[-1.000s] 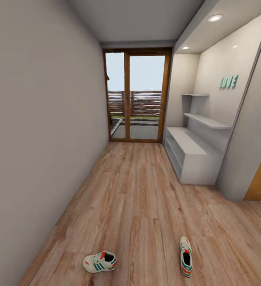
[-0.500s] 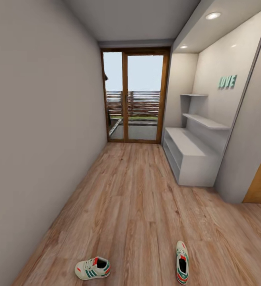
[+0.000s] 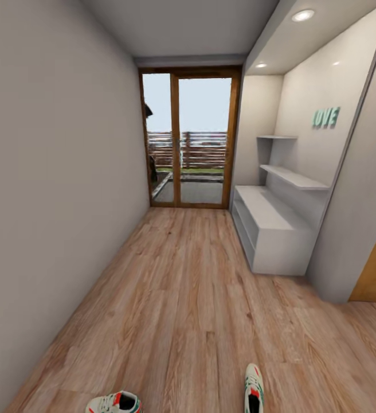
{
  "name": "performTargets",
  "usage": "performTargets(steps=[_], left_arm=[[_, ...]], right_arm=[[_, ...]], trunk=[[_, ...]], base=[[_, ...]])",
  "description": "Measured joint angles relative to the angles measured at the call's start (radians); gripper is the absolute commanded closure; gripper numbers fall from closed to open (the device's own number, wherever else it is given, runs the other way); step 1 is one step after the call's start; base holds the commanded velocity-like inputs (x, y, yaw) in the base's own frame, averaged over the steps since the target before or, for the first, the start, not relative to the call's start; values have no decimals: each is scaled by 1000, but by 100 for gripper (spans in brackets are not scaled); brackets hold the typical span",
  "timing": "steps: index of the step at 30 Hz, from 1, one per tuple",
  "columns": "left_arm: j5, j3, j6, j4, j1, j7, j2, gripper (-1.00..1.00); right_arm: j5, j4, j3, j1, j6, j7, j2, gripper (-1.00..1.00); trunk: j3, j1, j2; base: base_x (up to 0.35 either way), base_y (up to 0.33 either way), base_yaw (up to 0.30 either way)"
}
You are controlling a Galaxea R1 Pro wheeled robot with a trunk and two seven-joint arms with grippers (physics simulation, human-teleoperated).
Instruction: Pick up the two gym shoes and the two sandals from the corridor floor and place them onto the hallstand (shoe rack) in the corridor, making sure they are on the rack and not on the floor. Arrange them so the two gym shoes are next to each other and the two sandals are next to each other.
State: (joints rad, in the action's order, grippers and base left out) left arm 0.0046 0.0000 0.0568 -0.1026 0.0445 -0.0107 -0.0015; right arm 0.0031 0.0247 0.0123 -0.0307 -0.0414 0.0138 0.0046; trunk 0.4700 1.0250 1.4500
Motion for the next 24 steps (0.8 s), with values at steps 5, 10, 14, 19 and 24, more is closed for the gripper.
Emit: performTargets(steps=[5, 10, 14, 19, 24], left_arm=[[0, 0, 0, 0, 0, 0, 0, -100], [0, 0, 0, 0, 0, 0, 0, -100], [0, 0, 0, 0, 0, 0, 0, -100], [-1, -1, 0, 0, 0, 0, 0, -100], [0, -1, 0, 0, 0, 0, 0, -100]], right_arm=[[0, 0, 0, 0, 0, 0, 0, -100], [0, 0, 0, 1, 0, 0, 0, -100], [0, 0, 0, 0, 0, 0, 0, -100], [0, 0, 0, 0, 0, 0, 0, -100], [0, 0, 0, 0, 0, 0, 0, -100]], trunk=[[0, 0, 0], [0, 0, 0], [0, 0, 0], [0, 0, 0], [0, 0, 0]], base=[[240, -33, 0], [243, -8, 0], [244, -1, 0], [244, -54, 0], [244, -198, 0]])
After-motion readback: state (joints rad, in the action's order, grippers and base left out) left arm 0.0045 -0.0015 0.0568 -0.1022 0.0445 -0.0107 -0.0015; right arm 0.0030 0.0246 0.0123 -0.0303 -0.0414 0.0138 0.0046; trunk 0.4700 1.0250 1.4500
